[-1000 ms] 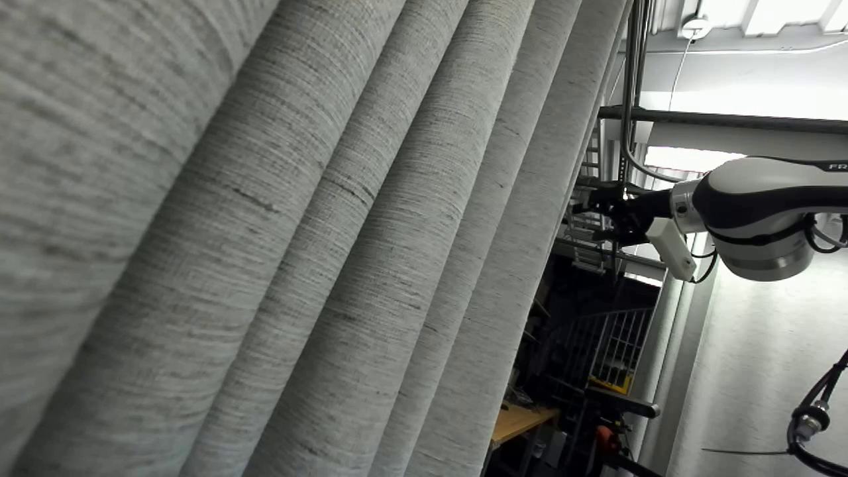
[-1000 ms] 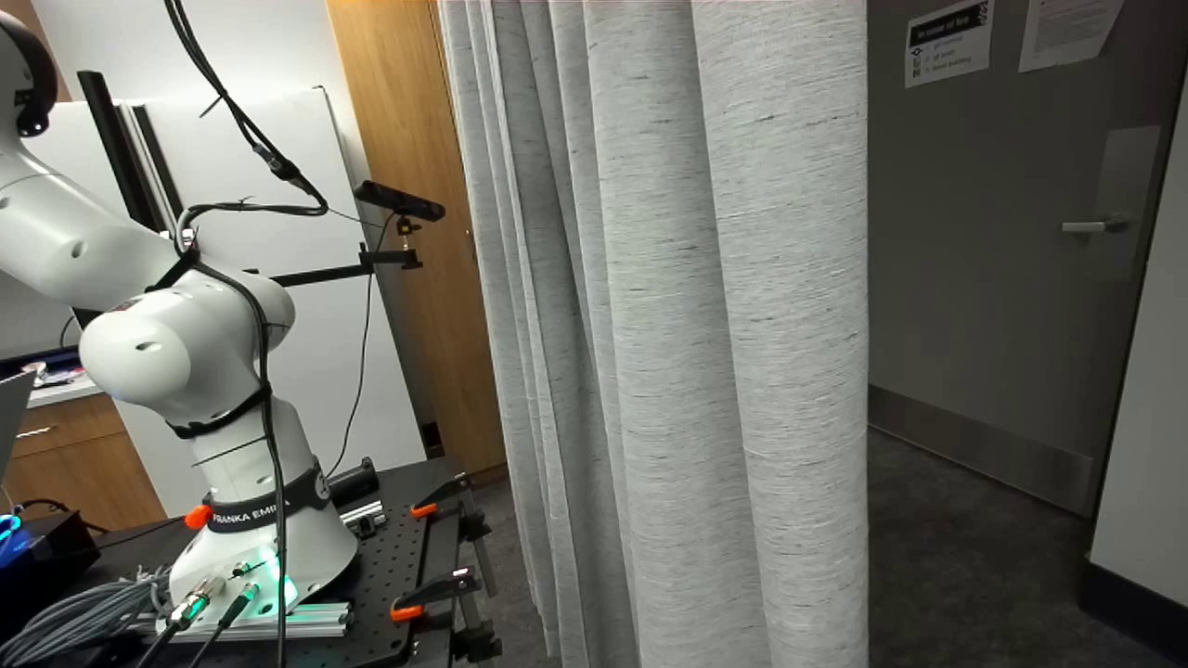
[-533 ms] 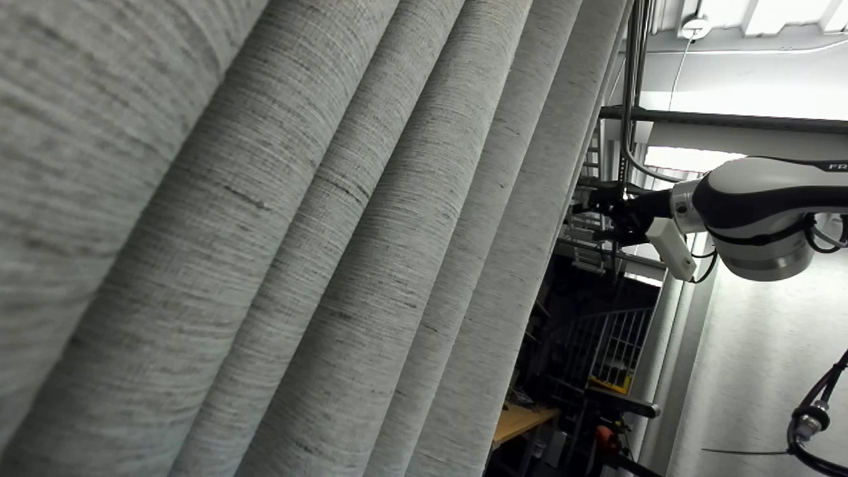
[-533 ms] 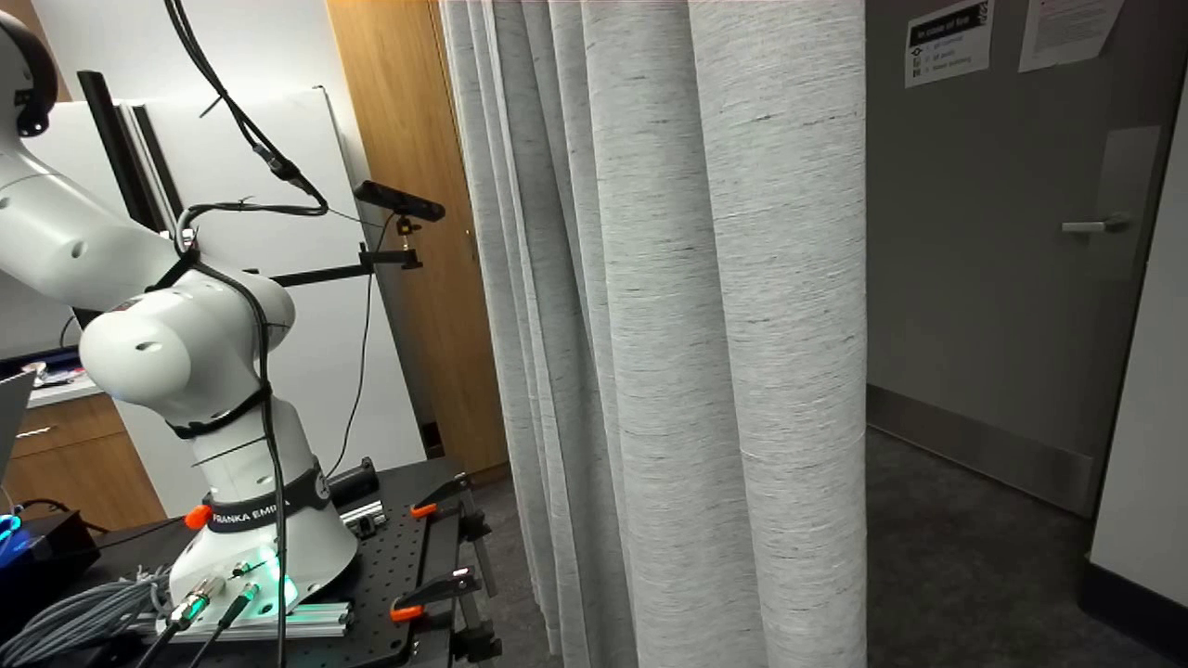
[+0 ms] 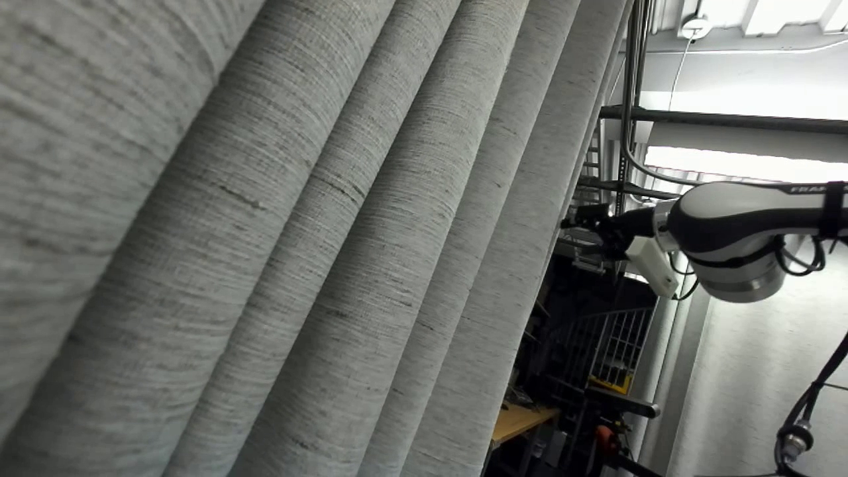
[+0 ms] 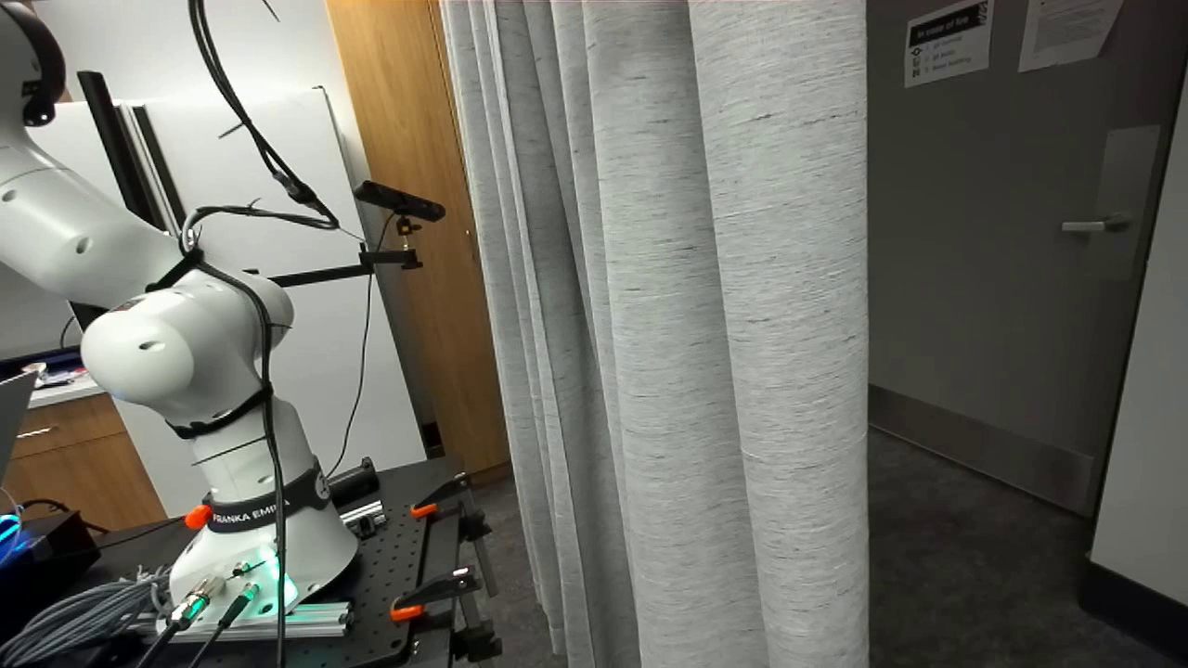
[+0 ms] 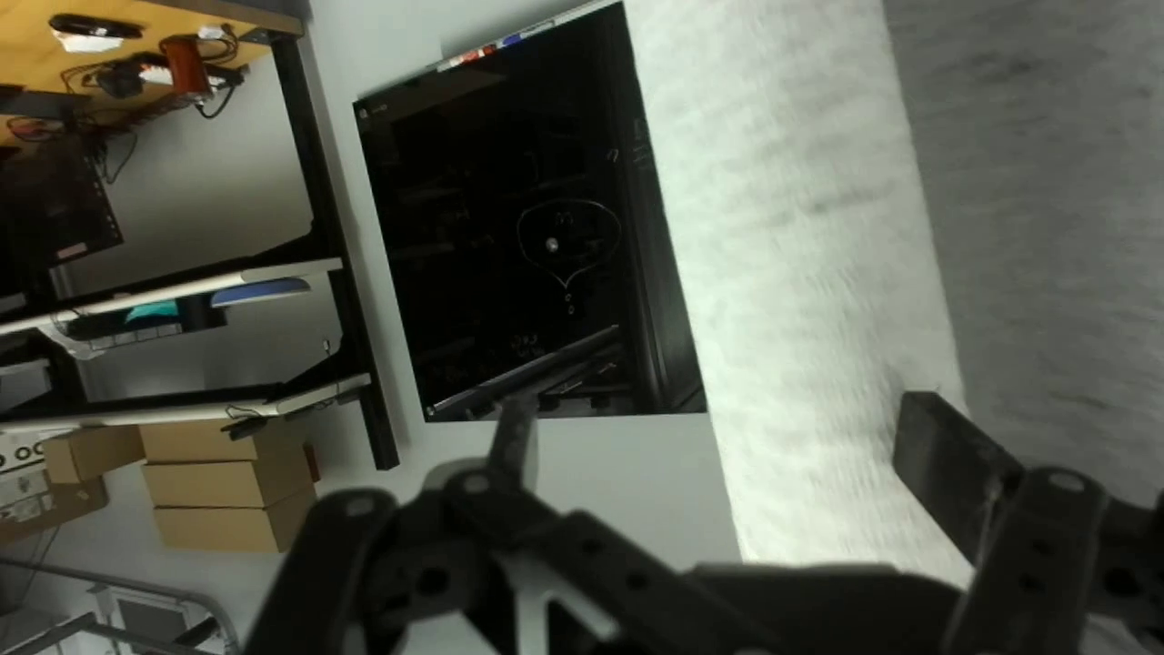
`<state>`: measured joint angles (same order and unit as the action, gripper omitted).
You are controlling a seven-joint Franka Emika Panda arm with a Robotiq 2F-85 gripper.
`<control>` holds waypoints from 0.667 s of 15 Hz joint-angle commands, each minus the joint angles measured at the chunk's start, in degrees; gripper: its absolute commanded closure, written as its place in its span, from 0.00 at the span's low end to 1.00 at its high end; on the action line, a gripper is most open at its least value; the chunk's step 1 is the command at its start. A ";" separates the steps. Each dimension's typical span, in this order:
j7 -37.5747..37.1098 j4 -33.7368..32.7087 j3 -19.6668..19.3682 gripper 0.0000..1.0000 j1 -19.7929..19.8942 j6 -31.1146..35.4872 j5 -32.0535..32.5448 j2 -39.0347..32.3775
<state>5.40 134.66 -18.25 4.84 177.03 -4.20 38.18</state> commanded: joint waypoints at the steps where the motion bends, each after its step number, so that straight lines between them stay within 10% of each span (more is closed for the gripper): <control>1: 0.47 -0.08 -5.10 0.00 -5.02 13.35 -1.39 -11.44; 5: -1.03 -2.22 -11.72 0.00 -13.60 14.94 -0.64 -17.85; 7: -1.80 -3.13 -14.98 0.26 -18.88 14.15 -0.55 -18.75; 10: -2.39 -4.35 -19.81 0.37 -25.58 13.82 -0.33 -18.94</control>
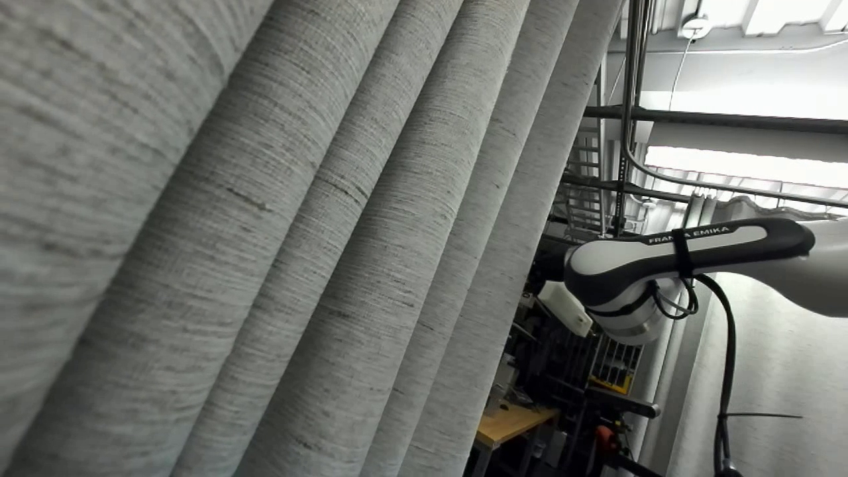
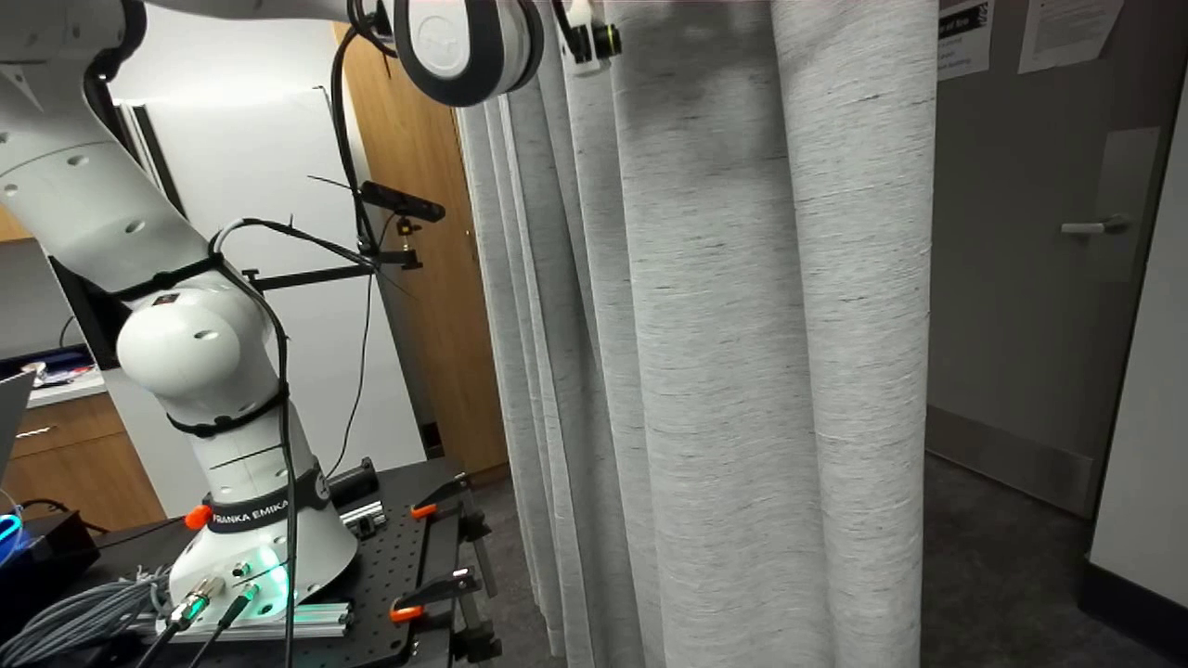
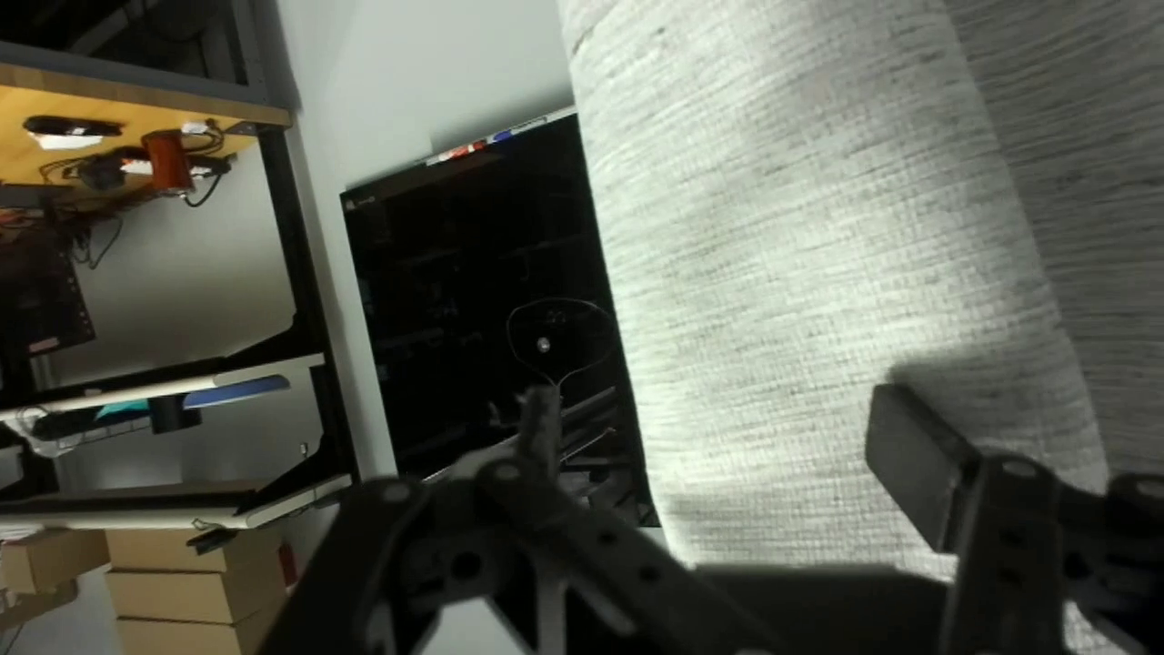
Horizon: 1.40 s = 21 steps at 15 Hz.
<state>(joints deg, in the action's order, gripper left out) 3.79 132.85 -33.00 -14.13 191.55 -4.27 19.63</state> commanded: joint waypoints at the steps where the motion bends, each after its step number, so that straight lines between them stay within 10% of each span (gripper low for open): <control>1: -0.74 -2.83 -6.55 0.45 -8.21 -0.69 -0.24 -0.25; 8: -1.13 -3.81 -10.44 0.99 -10.36 -0.90 -0.86 -0.83; 21: -14.38 -0.08 -0.91 1.00 -11.22 -5.91 -2.76 1.11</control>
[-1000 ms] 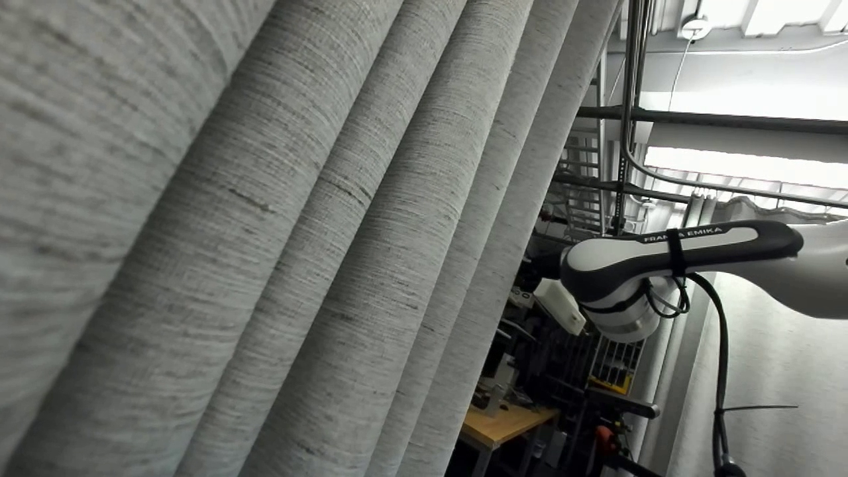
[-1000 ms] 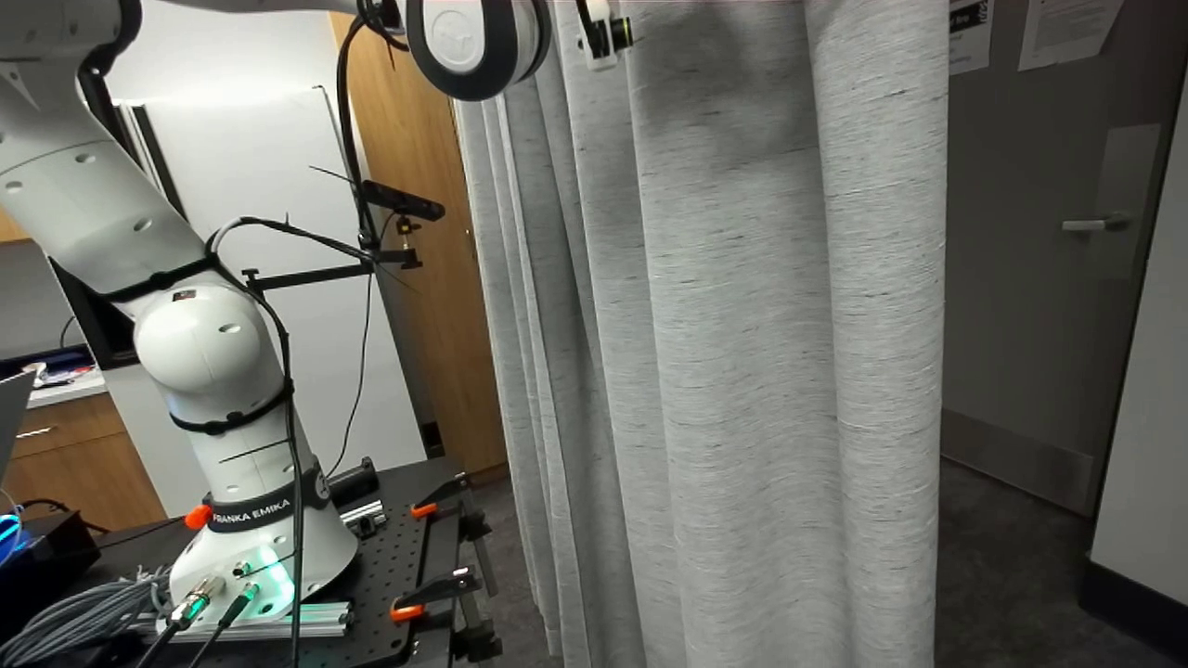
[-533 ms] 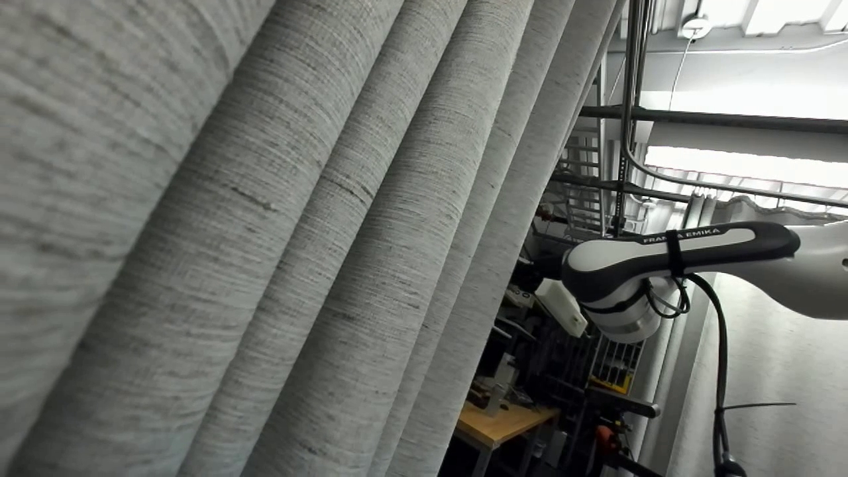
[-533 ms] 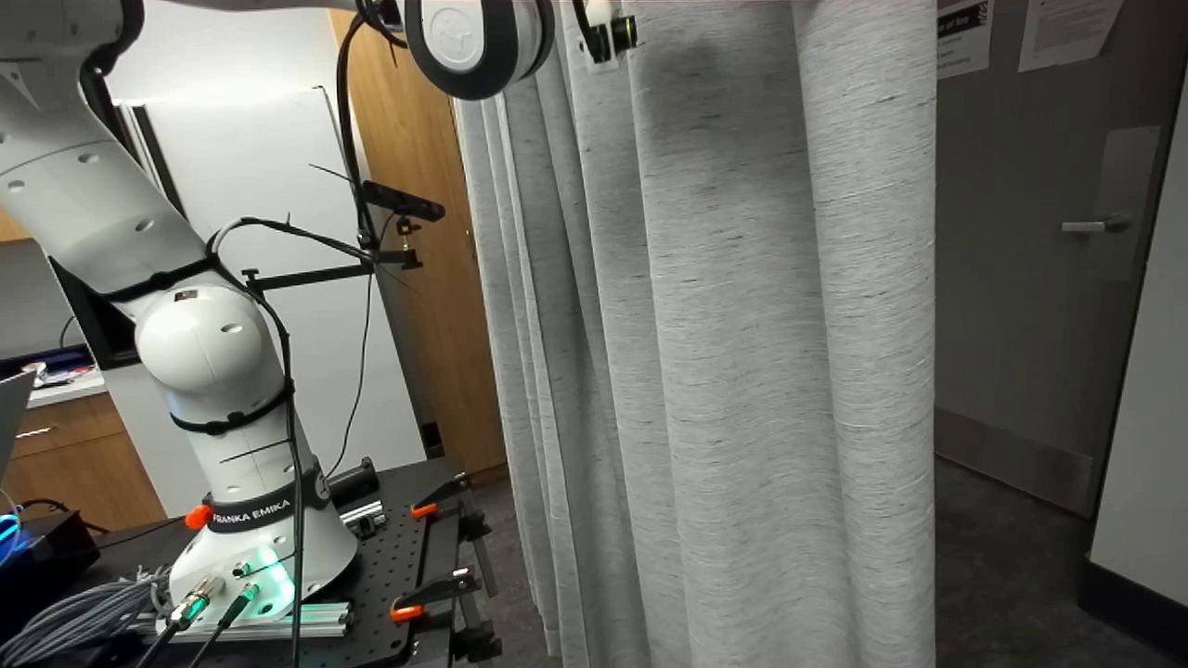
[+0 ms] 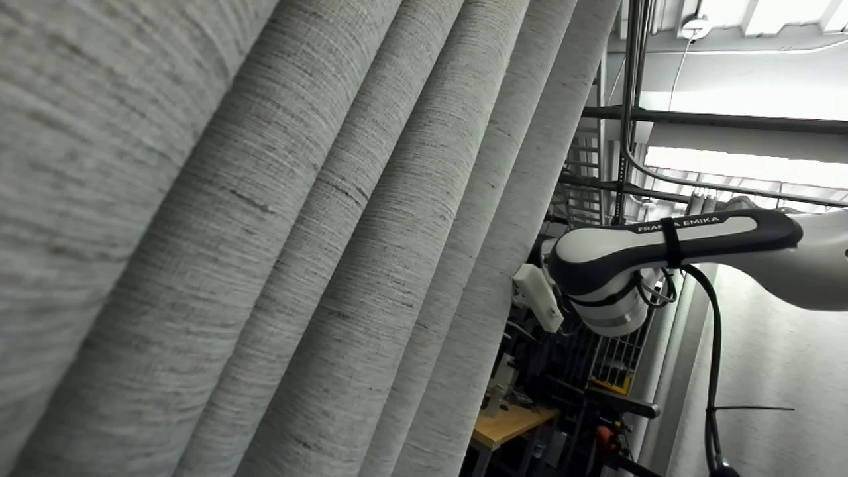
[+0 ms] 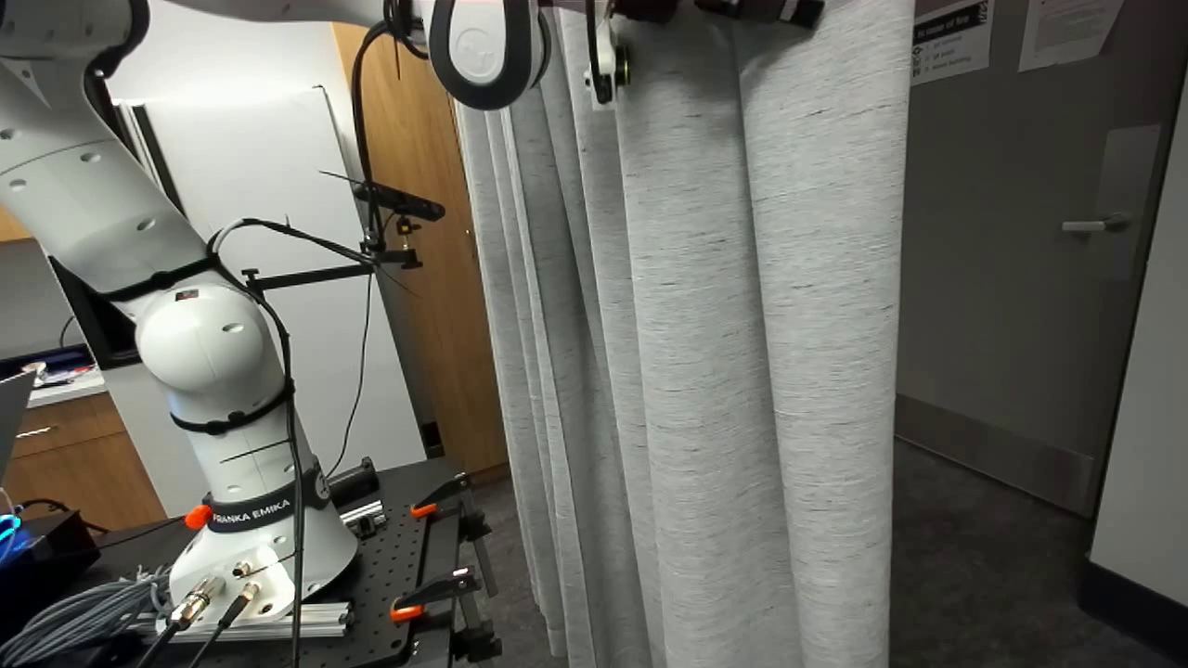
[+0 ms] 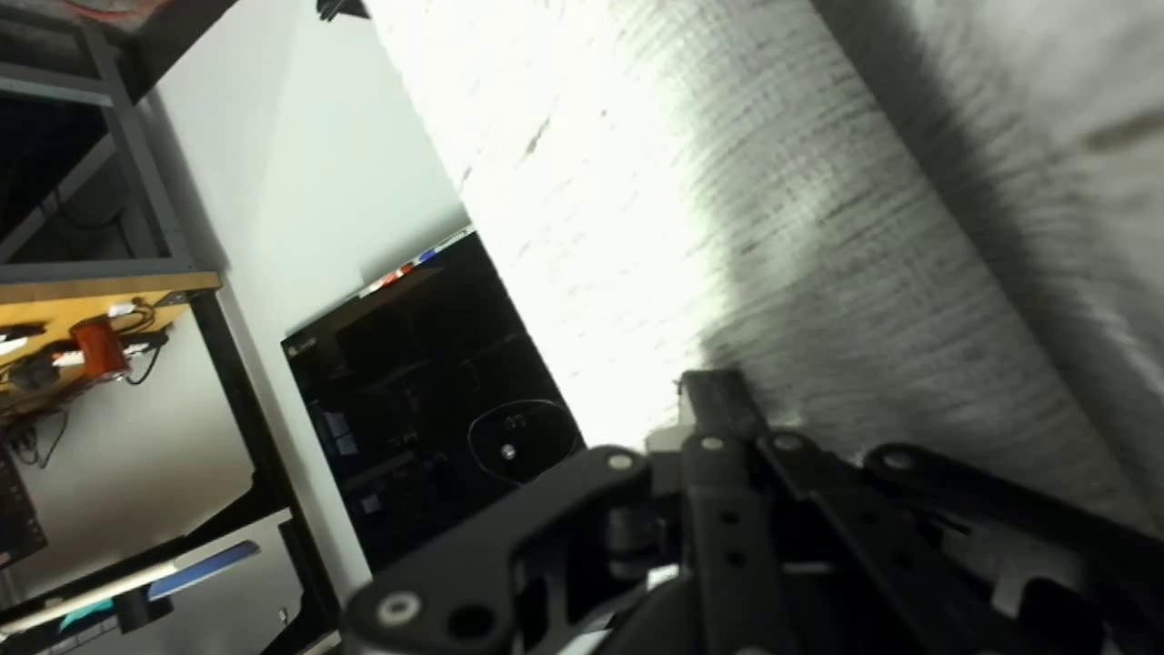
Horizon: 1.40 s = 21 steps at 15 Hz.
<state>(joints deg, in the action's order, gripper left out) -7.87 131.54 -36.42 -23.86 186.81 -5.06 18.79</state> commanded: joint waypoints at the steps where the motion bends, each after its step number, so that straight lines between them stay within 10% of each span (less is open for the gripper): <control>1: -3.97 1.69 3.20 1.00 -2.33 -1.48 -2.00 2.49; 21: -3.01 6.36 -5.14 1.00 -48.15 0.06 -5.05 27.64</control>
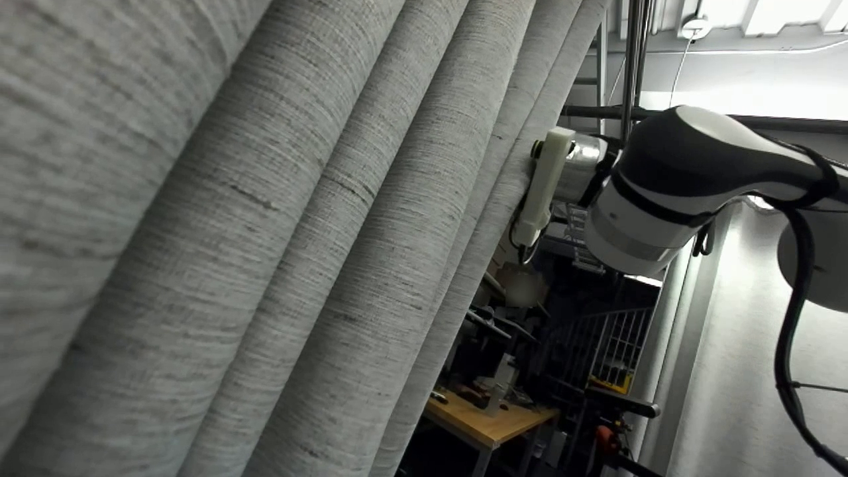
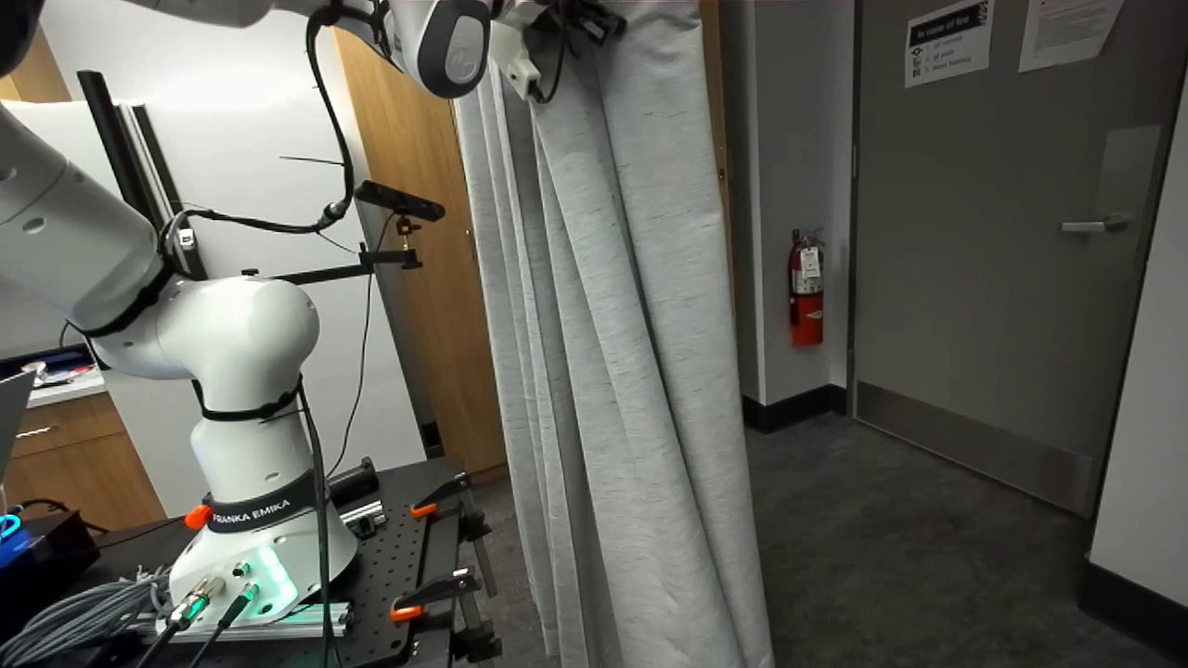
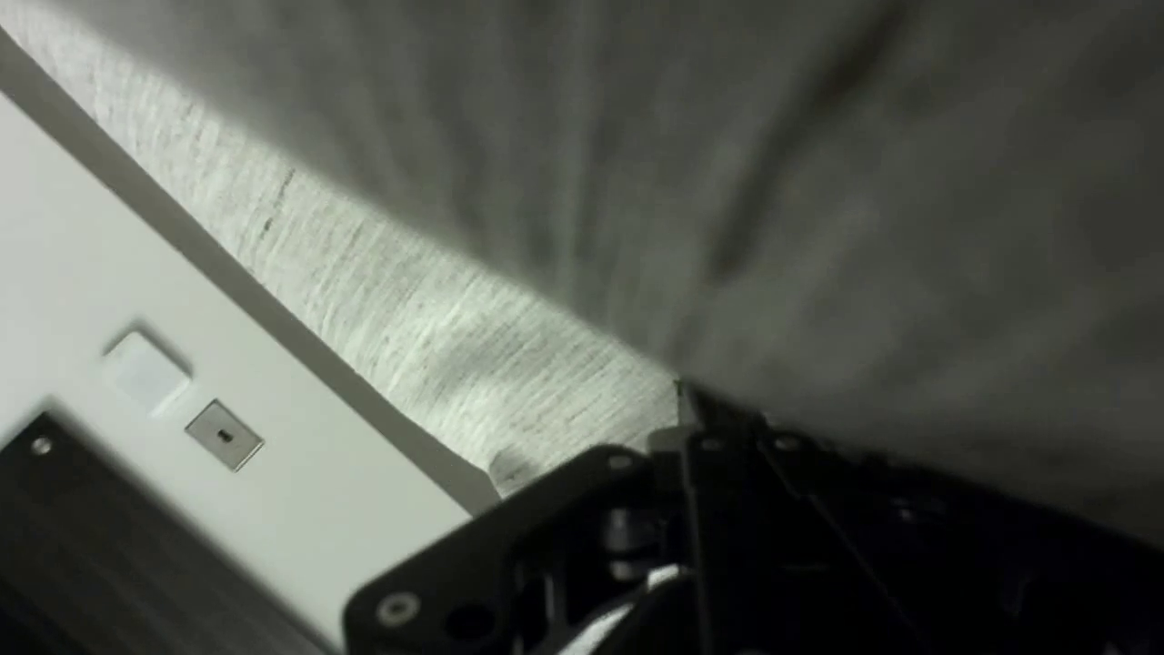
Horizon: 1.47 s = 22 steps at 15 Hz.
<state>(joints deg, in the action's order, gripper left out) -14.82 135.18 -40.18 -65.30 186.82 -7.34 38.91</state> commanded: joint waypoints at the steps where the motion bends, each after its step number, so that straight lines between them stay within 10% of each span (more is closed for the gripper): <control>1: 4.13 3.60 -1.38 1.00 -8.31 0.29 -3.13 9.29; 9: 4.30 5.21 -3.96 1.00 -21.43 1.12 -4.15 19.55; 22: 5.62 1.56 -7.94 1.00 -32.02 1.71 -3.12 23.41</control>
<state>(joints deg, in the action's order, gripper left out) -12.06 138.67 -47.98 -92.39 187.36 -9.61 60.36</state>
